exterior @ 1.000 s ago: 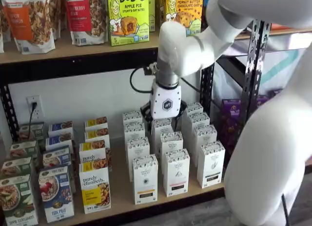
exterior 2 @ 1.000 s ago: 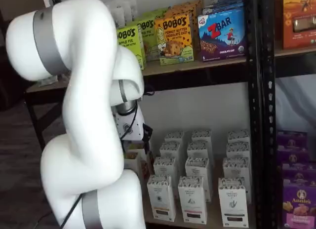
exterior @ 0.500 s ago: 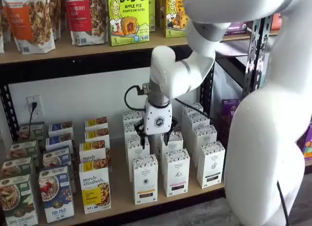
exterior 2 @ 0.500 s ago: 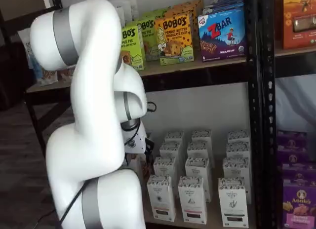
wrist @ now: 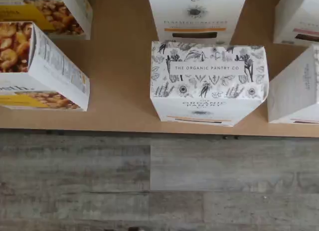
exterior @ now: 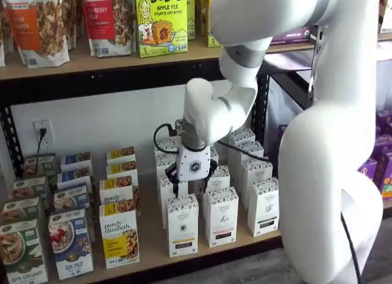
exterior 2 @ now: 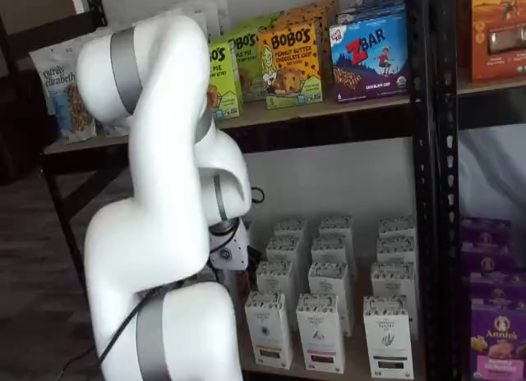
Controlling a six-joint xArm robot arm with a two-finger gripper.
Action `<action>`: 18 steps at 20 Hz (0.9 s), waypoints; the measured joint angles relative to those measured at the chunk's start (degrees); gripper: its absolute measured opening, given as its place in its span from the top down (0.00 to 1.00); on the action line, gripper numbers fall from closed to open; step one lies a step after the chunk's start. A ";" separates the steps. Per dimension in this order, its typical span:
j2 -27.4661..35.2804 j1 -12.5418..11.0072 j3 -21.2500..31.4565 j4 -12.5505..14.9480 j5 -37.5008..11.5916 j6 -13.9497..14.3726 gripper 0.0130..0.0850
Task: Pick up the white box with a yellow strip in the middle, on the bottom shelf, the fourth box from the left
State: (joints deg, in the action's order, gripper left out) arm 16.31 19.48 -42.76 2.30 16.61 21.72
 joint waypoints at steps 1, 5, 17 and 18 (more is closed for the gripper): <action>0.99 0.03 -0.44 -0.56 -0.55 -0.49 0.00; 5.29 0.60 -2.37 -4.40 -3.35 -3.73 0.00; 14.42 -0.36 -10.07 -3.60 -5.34 -3.94 0.00; 15.26 -0.84 -11.18 -2.19 -4.92 -3.00 0.00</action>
State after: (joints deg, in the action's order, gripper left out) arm 31.57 18.64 -53.94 0.10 11.68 18.73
